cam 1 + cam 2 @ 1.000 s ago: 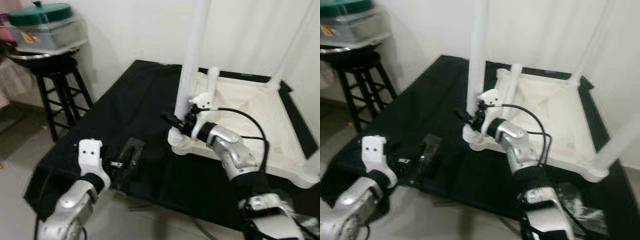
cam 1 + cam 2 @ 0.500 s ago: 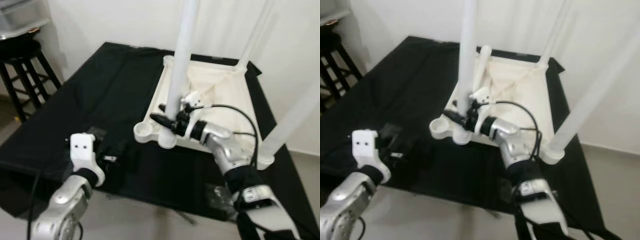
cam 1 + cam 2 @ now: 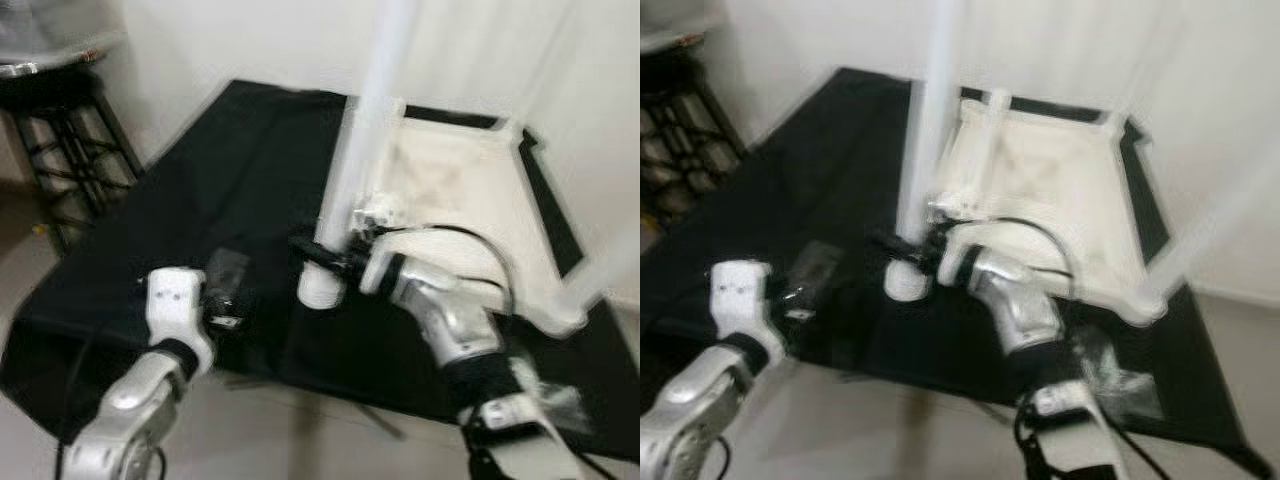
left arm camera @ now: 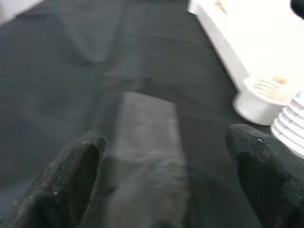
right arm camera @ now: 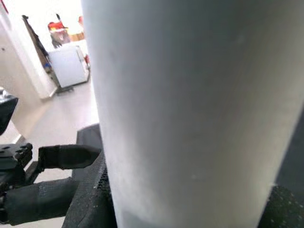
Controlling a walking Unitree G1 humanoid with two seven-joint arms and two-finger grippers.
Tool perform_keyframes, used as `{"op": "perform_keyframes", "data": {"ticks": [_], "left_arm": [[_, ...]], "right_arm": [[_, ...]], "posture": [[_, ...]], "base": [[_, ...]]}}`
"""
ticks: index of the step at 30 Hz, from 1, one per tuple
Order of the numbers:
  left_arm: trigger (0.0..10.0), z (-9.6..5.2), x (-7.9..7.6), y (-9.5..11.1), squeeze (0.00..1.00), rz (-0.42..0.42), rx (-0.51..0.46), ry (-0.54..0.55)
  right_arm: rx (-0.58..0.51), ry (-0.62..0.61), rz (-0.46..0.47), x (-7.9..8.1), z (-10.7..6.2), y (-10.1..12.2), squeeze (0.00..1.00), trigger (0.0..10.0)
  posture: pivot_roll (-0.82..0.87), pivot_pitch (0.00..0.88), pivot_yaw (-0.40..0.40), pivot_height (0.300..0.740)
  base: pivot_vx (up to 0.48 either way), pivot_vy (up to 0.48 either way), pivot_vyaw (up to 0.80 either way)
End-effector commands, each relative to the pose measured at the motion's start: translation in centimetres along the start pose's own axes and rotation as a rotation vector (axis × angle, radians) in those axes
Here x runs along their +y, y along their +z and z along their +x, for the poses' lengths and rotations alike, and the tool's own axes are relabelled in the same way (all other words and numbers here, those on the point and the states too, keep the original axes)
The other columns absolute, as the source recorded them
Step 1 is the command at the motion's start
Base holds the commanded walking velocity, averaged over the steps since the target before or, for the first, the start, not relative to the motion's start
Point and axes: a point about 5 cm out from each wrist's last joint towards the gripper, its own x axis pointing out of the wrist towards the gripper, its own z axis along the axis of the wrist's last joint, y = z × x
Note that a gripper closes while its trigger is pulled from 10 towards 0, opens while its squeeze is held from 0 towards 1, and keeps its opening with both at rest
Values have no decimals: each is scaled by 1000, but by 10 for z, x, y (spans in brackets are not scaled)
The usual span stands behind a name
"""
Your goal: Building children table
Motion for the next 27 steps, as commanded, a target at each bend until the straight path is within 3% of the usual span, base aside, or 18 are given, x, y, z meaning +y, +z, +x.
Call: {"op": "perform_keyframes", "data": {"ticks": [1,8,17,20,22,27], "left_arm": [[10000,1,-3,-4,0,-1,12,-11],[10000,-2,-5,3,0,17,-31,-54],[10000,-2,-3,12,0,24,-63,-95],[10000,2,-8,15,0,19,-77,-124],[10000,4,-11,15,0,18,-83,-142],[10000,6,-14,13,0,20,-79,-158]], "right_arm": [[-37,-16,16,-5,-10,8,0,10000],[-77,-31,65,11,-20,8,0,10000],[-116,-56,107,37,-29,-2,0,10000],[-150,-67,120,39,-30,3,0,10000],[-120,-66,76,37,-30,5,0,10000],[-114,-40,66,35,-30,8,0,10000]], "posture": [[-43,131,-64,740],[-47,94,-73,740],[-54,61,-61,740],[-61,47,-55,740],[-62,41,-55,740],[-60,30,-57,740]], "base": [[0,0,0],[0,0,0],[339,0,267],[420,0,0],[420,0,0],[418,0,0]]}}
